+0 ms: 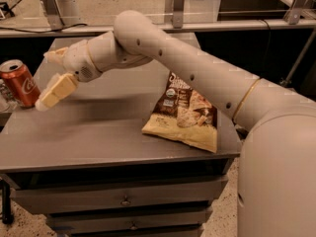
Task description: Move coke can near brown chip bag
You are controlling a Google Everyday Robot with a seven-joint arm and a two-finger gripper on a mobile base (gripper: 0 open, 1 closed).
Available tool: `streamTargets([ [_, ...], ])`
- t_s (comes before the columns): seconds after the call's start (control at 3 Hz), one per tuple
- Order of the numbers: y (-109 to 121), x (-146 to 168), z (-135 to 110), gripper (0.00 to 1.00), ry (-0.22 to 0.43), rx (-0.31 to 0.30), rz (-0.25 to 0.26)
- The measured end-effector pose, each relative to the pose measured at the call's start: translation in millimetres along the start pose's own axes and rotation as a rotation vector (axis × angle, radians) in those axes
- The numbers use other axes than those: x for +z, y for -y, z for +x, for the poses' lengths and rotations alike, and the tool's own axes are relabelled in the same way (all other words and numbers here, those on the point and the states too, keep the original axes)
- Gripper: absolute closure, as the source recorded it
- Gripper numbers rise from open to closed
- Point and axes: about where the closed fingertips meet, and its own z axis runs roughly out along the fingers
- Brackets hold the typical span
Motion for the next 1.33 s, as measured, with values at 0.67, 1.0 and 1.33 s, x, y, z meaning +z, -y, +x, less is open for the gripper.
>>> streamTargets([
  [0.67, 29, 54, -5, 0.00, 0.051, -0.008, 0.047],
  [1.0, 40, 76, -7, 0.00, 0.076, 0.003, 0.035],
  [1.33, 49, 92, -1, 0.00, 0.091, 0.029, 0.029],
])
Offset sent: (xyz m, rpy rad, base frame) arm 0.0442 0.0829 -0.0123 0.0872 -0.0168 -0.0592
